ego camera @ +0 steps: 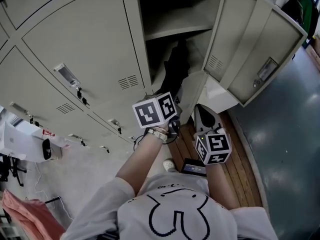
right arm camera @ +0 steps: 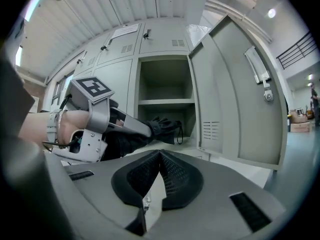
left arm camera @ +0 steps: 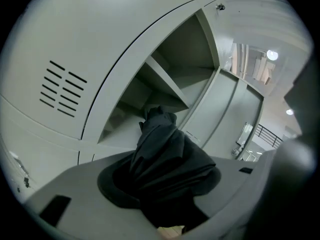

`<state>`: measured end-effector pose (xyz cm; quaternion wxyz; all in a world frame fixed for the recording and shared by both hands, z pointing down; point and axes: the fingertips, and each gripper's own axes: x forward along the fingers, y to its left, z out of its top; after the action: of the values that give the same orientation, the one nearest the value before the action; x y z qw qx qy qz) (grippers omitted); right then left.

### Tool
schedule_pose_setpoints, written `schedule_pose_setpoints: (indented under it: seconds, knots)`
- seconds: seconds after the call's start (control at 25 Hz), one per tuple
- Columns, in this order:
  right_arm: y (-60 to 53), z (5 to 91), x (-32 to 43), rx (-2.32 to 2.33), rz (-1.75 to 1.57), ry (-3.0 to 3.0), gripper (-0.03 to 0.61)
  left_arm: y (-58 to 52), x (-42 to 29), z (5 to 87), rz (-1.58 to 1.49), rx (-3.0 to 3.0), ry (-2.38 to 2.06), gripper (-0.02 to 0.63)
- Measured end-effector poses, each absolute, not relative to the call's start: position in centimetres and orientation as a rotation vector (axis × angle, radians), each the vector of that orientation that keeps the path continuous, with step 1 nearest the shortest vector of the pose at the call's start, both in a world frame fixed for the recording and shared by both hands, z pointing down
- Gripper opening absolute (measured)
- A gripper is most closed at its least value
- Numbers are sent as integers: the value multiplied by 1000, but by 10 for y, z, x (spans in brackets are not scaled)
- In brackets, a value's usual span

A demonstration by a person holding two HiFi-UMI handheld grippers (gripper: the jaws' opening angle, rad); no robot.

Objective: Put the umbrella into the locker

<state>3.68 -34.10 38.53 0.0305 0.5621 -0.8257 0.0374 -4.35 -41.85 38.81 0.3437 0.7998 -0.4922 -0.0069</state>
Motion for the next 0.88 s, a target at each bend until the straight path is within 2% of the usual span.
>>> schedule_pose_setpoints:
  seconds: [0.36,0.88]
  knots:
    - [-385,377,43,1733,112,-2579,11,-480,-30,387,102,2078,-1380,230]
    - [-406,392,54,1731,169,-2568,11,-540,-16,423,473,2071,-1546,230]
